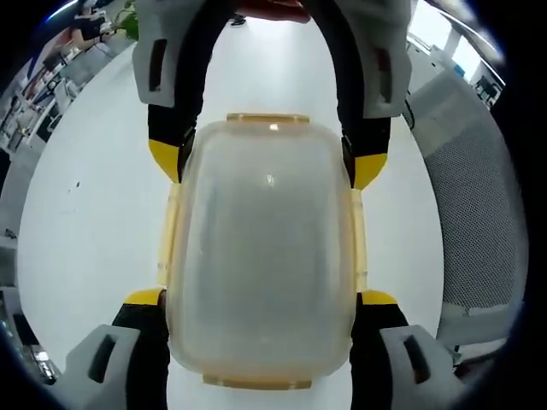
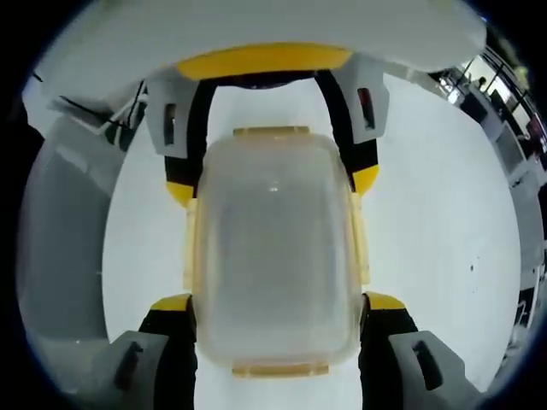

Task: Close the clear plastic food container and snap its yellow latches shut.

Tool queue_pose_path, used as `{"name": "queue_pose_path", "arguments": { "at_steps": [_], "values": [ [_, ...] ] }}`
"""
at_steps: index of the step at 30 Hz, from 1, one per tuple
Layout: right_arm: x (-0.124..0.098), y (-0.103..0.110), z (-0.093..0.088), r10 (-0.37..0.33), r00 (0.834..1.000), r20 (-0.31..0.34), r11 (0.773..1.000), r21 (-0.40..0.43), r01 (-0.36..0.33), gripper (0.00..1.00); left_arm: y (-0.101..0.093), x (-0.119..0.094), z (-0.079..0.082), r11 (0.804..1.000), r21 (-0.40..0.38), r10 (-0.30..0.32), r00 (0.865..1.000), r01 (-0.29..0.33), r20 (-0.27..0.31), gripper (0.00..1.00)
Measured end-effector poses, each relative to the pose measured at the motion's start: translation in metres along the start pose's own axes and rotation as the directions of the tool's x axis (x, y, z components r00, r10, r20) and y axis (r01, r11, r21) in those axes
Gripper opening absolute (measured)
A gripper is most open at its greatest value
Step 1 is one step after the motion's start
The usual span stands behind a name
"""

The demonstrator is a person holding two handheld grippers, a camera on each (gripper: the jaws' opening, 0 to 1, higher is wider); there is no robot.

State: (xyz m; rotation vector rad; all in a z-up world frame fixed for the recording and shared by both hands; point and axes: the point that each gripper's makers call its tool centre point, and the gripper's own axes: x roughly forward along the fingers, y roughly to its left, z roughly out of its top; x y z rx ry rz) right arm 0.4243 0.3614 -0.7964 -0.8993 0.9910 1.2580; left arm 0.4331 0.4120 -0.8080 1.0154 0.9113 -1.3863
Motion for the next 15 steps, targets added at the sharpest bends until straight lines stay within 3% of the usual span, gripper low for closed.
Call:
{"name": "queue_pose_path", "arguments": {
  "at_steps": [15],
  "values": [
    [-0.0027,0.0008,0.0003,-0.009,1.0,-0.02,1.0,-0.01,0.009,0.78,0.0007,-0.0029,-0.0008,1.0,-0.02,-0.003,1.0,0.003,0.0,0.9]
  ]
}}
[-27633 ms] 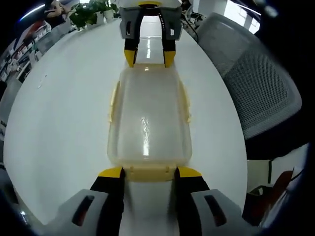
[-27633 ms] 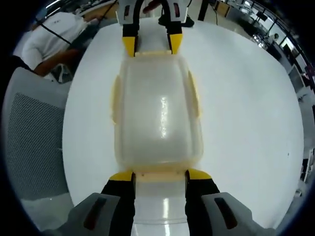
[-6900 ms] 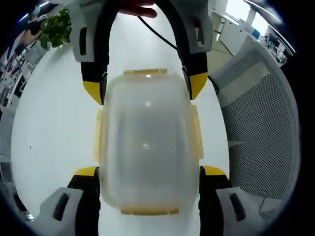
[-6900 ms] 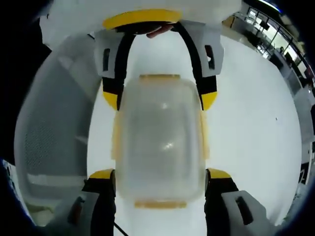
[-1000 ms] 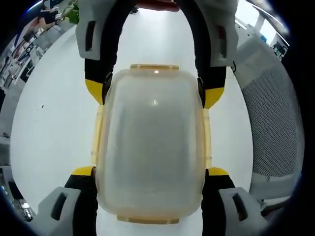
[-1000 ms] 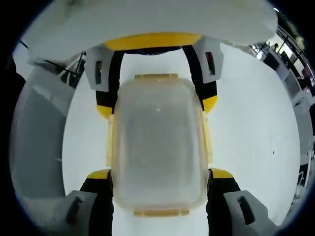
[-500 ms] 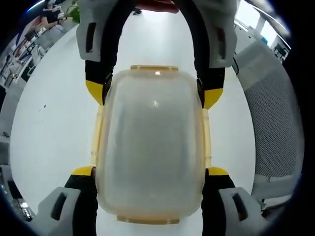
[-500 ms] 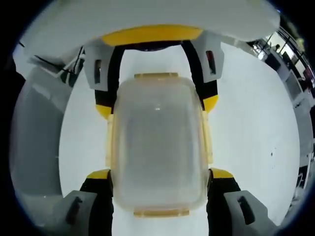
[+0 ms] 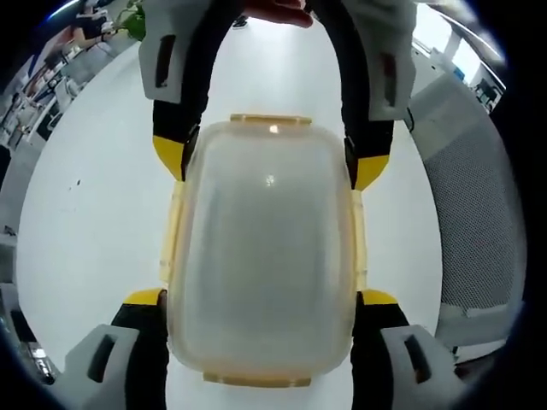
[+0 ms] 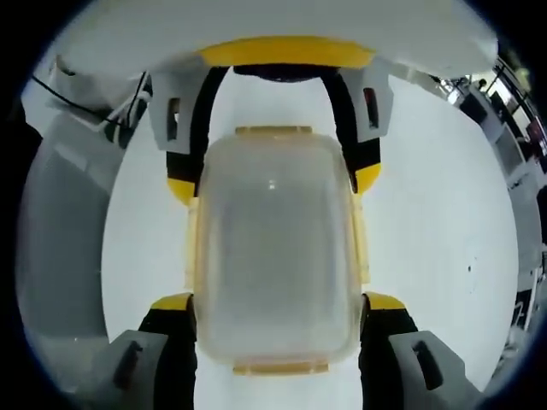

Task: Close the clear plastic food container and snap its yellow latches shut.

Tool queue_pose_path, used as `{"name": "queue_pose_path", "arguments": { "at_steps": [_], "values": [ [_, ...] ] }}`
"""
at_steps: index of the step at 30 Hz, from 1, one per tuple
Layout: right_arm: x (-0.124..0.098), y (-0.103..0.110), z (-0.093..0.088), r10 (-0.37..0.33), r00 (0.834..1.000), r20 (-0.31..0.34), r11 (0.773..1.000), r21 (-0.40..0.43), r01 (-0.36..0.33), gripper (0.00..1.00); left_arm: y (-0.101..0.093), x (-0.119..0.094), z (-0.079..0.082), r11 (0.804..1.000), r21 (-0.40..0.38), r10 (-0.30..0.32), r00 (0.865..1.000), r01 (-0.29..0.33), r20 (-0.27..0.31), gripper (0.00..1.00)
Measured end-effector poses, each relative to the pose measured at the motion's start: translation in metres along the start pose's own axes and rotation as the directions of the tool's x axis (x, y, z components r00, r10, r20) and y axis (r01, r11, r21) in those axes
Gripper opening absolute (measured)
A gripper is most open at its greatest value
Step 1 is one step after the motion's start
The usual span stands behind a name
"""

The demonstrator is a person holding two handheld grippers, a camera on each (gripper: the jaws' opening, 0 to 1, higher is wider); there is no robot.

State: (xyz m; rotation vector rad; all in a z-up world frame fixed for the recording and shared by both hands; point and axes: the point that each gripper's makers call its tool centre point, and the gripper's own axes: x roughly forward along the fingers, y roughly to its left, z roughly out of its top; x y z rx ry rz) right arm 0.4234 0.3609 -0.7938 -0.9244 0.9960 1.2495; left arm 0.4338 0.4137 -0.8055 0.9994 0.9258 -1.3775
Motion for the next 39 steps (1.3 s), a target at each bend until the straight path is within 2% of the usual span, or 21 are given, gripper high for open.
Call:
{"name": "queue_pose_path", "arguments": {
  "at_steps": [3,5,6,8,13,21,23,25,26,27,28,30,31,33,34,35,36,37,39],
  "values": [
    [0.0,-0.001,0.0,0.005,1.0,0.011,1.0,-0.006,-0.005,0.79,0.0,0.0,0.0,1.0,-0.006,-0.004,1.0,0.004,-0.011,0.91],
    [0.0,0.001,0.002,0.005,1.0,0.028,1.0,-0.03,-0.004,0.81,-0.003,0.002,0.0,1.0,-0.004,-0.015,1.0,0.015,-0.006,0.98],
    [0.001,0.004,0.003,0.005,0.999,0.04,0.998,-0.057,-0.003,0.89,-0.003,0.002,0.001,1.0,0.001,-0.015,1.0,0.015,-0.006,0.99],
    [0.003,0.007,0.002,0.008,0.999,0.041,0.999,-0.042,-0.006,0.98,-0.002,0.001,0.004,1.0,0.024,0.005,1.0,-0.005,-0.004,0.99],
    [0.002,0.006,0.005,-0.004,0.998,0.069,0.999,-0.046,0.007,0.98,-0.005,0.003,0.004,0.999,0.048,-0.009,1.0,0.01,-0.009,0.99],
    [0.0,0.009,0.005,0.002,0.995,0.103,1.0,-0.018,0.0,0.95,-0.005,0.002,0.003,0.998,0.052,0.027,1.0,-0.027,0.008,0.99],
    [-0.001,0.01,0.008,-0.002,0.99,0.138,1.0,-0.021,0.005,0.94,-0.006,0.0,0.007,0.999,0.022,0.026,0.999,-0.027,0.047,0.99],
    [-0.004,0.008,0.016,-0.016,0.977,0.215,1.0,0.015,0.013,0.93,-0.007,-0.002,0.01,1.0,-0.01,0.021,0.996,-0.02,0.088,0.99],
    [-0.007,0.006,0.021,-0.031,0.963,0.269,0.999,0.035,0.022,0.93,-0.007,-0.003,0.009,1.0,-0.014,0.025,0.995,-0.023,0.099,0.99],
    [-0.01,0.006,0.024,-0.039,0.952,0.304,0.999,0.043,0.027,0.93,-0.006,-0.004,0.013,0.999,-0.015,0.033,0.988,-0.031,0.151,0.99],
    [-0.011,0.006,0.026,-0.043,0.947,0.319,0.998,0.047,0.03,0.93,-0.006,-0.005,0.013,0.999,-0.03,0.039,0.984,-0.035,0.175,0.99],
    [-0.016,0.007,0.029,-0.074,0.922,0.381,0.996,0.074,0.05,0.93,-0.005,-0.009,0.017,0.996,-0.088,0.056,0.967,-0.035,0.248,0.98],
    [-0.017,0.006,0.029,-0.09,0.914,0.396,0.994,0.086,0.06,0.93,-0.005,-0.012,0.023,0.991,-0.13,0.07,0.946,-0.03,0.317,0.98],
    [-0.019,0.007,0.028,-0.117,0.896,0.428,0.989,0.129,0.068,0.93,-0.002,-0.017,0.024,0.986,-0.161,0.103,0.925,-0.046,0.365,0.99],
    [-0.02,0.006,0.029,-0.131,0.884,0.449,0.986,0.15,0.07,0.92,-0.002,-0.017,0.022,0.984,-0.17,0.116,0.922,-0.056,0.369,0.99],
    [-0.023,0.004,0.03,-0.162,0.866,0.473,0.979,0.185,0.083,0.92,-0.002,-0.019,0.021,0.982,-0.178,0.132,0.911,-0.067,0.39,0.99],
    [-0.025,0.002,0.032,-0.182,0.85,0.494,0.974,0.208,0.088,0.92,-0.002,-0.021,0.023,0.981,-0.174,0.15,0.897,-0.083,0.416,0.99],
    [-0.029,0.001,0.034,-0.208,0.825,0.526,0.965,0.246,0.087,0.91,-0.002,-0.023,0.025,0.981,-0.171,0.162,0.881,-0.095,0.444,0.99],
    [-0.032,-0.002,0.035,-0.242,0.8,0.549,0.957,0.27,0.104,0.9,-0.002,-0.029,0.03,0.974,-0.195,0.203,0.843,-0.119,0.498,0.99]
  ]
}}
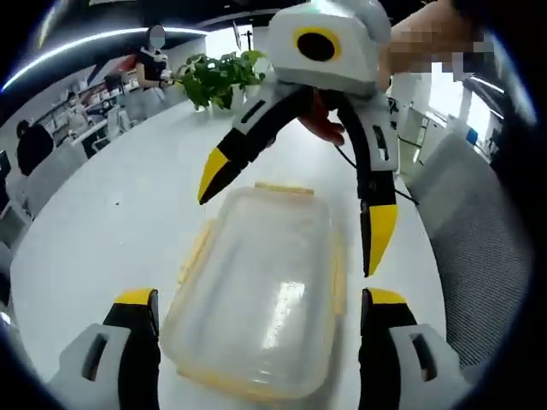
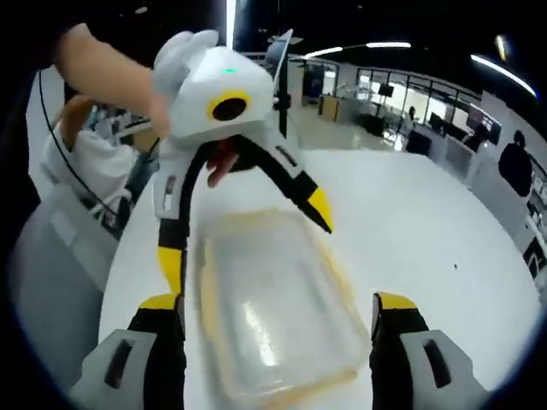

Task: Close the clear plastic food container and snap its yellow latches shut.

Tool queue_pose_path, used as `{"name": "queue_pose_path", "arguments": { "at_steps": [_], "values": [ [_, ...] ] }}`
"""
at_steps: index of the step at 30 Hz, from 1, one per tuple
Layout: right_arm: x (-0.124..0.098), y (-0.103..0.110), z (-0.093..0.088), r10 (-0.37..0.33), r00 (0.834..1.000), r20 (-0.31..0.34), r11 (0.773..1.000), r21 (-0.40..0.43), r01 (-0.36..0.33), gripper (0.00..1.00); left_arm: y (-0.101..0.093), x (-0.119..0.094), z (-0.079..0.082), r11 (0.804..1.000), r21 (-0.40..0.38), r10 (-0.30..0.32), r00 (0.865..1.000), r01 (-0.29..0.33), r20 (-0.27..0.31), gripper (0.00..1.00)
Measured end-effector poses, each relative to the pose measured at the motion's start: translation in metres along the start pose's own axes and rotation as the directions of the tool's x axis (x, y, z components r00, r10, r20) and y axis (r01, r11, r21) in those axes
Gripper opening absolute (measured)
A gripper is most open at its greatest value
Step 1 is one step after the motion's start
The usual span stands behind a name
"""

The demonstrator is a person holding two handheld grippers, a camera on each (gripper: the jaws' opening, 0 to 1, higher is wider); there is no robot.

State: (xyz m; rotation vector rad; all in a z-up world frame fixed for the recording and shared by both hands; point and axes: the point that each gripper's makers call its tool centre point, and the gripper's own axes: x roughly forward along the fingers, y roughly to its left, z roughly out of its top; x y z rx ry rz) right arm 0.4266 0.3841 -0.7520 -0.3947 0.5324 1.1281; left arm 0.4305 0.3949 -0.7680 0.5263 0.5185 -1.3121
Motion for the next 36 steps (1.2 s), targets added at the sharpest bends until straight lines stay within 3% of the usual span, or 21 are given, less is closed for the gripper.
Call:
{"name": "queue_pose_path", "arguments": {
  "at_steps": [1,2,3,5,10,13,16,24,36],
  "values": [
    [-0.001,-0.001,0.004,-0.017,0.999,0.034,0.999,0.046,0.016,0.9,0.0,-0.001,0.008,1.0,-0.013,0.02,0.998,-0.019,0.065,0.99],
    [-0.001,-0.001,0.008,-0.027,0.998,0.064,0.997,0.075,0.022,0.89,-0.002,-0.002,0.012,0.999,-0.024,0.023,0.995,-0.021,0.097,0.99],
    [-0.002,-0.003,0.007,-0.042,0.996,0.073,0.997,0.063,0.038,0.88,-0.001,-0.002,0.007,0.999,-0.017,0.043,0.996,-0.041,0.082,0.98],
    [-0.004,0.002,0.007,-0.053,0.993,0.103,0.994,0.099,0.043,0.86,-0.002,-0.003,0.015,0.997,-0.061,0.062,0.984,-0.052,0.168,0.99],
    [-0.005,0.004,0.002,-0.075,0.99,0.118,0.993,0.102,0.063,0.87,-0.009,-0.002,0.003,0.996,-0.074,0.063,0.984,-0.051,0.166,0.99],
    [-0.005,0.0,0.001,-0.094,0.987,0.128,0.988,0.13,0.078,0.86,-0.003,-0.006,0.009,0.993,-0.094,0.088,0.975,-0.07,0.206,0.98],
    [-0.007,-0.002,0.002,-0.117,0.982,0.145,0.982,0.162,0.094,0.85,0.002,-0.008,0.01,0.988,-0.123,0.116,0.971,-0.091,0.211,0.97],
    [-0.01,-0.004,0.005,-0.142,0.975,0.172,0.977,0.182,0.11,0.87,-0.001,-0.011,0.01,0.988,-0.11,0.131,0.966,-0.108,0.225,0.93],
    [-0.019,-0.005,0.005,-0.188,0.963,0.193,0.969,0.197,0.15,0.87,0.003,-0.019,0.012,0.976,-0.137,0.199,0.95,-0.169,0.242,0.95]
  ]
}}
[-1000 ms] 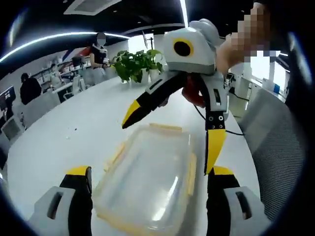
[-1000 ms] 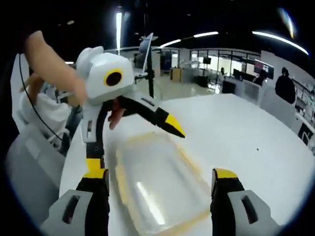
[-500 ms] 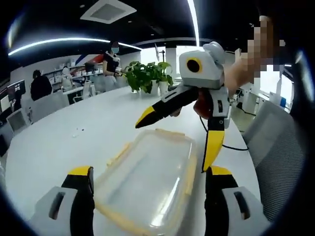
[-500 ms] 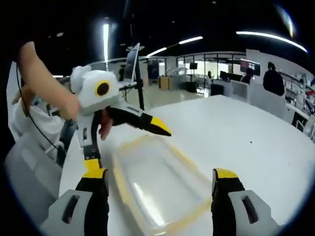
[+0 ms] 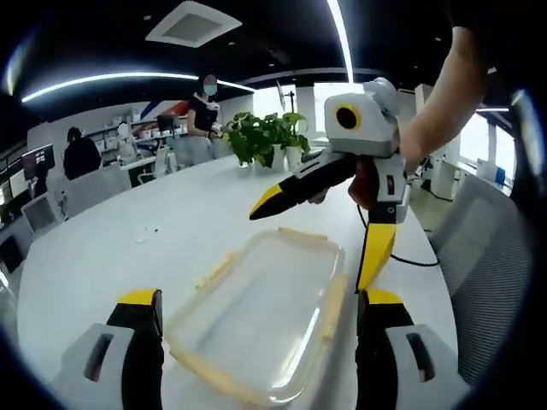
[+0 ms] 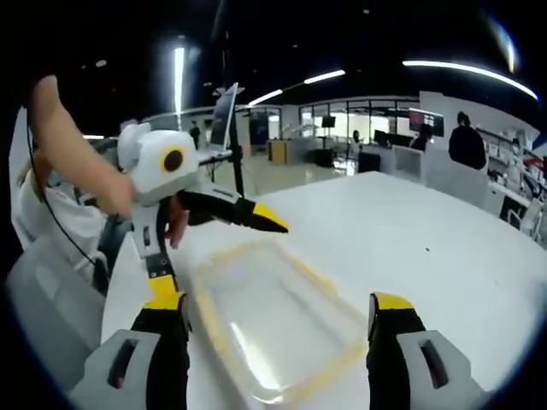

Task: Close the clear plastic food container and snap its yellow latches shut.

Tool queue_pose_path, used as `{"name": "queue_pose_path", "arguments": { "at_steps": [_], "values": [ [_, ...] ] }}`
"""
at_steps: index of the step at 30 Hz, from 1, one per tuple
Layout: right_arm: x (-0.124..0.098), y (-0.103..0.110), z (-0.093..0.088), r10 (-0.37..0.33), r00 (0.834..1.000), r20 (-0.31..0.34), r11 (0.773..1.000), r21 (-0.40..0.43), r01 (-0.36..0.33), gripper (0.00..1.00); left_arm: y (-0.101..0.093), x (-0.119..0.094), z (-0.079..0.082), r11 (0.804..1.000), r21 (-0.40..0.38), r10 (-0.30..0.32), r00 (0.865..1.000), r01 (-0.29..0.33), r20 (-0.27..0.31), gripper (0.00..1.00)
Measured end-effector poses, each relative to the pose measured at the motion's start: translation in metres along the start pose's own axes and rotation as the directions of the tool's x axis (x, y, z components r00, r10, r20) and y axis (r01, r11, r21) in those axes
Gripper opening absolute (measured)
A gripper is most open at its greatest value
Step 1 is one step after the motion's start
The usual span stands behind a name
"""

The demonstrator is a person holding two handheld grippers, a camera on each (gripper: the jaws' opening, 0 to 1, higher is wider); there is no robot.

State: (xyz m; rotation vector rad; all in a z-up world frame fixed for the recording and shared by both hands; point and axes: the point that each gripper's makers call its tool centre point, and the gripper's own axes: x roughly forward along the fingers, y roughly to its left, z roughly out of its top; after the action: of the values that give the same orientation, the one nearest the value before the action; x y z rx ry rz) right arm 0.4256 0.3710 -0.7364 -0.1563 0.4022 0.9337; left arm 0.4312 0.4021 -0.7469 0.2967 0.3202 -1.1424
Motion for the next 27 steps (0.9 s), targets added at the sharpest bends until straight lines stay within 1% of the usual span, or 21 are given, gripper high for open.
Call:
{"name": "queue_pose_path", "arguments": {
  "at_steps": [2,8,10,15,17,21,25,27],
  "values": [
    [-0.004,0.0,0.0,-0.011,1.0,0.004,1.0,-0.002,0.011,0.87,0.0,-0.003,0.002,1.0,-0.011,0.012,1.0,-0.012,0.012,0.95],
    [-0.013,0.003,-0.002,-0.03,1.0,0.006,1.0,-0.003,0.03,0.87,0.001,-0.011,0.003,0.999,-0.023,0.042,0.999,-0.042,0.021,0.95],
    [-0.017,0.003,-0.002,-0.04,0.999,0.009,0.999,0.003,0.04,0.86,0.001,-0.015,0.004,0.998,-0.042,0.047,0.998,-0.046,0.029,0.93],
    [-0.028,0.006,0.001,-0.066,0.998,0.022,0.998,0.021,0.065,0.86,-0.001,-0.023,0.007,0.996,-0.055,0.068,0.997,-0.065,0.04,0.93],
    [-0.032,0.008,0.002,-0.072,0.997,0.027,0.997,0.026,0.071,0.86,-0.004,-0.027,0.006,0.995,-0.064,0.074,0.997,-0.071,0.036,0.92],
    [-0.04,0.01,0.001,-0.093,0.995,0.038,0.994,0.052,0.091,0.85,-0.008,-0.035,0.006,0.991,-0.091,0.102,0.994,-0.098,0.042,0.92],
    [-0.045,0.012,-0.002,-0.105,0.994,0.043,0.992,0.077,0.101,0.86,-0.015,-0.042,0.0,0.987,-0.113,0.118,0.992,-0.114,0.033,0.93],
    [-0.05,0.008,-0.004,-0.13,0.99,0.053,0.987,0.105,0.124,0.86,-0.016,-0.047,-0.002,0.982,-0.141,0.135,0.99,-0.128,0.037,0.93]
  ]
}}
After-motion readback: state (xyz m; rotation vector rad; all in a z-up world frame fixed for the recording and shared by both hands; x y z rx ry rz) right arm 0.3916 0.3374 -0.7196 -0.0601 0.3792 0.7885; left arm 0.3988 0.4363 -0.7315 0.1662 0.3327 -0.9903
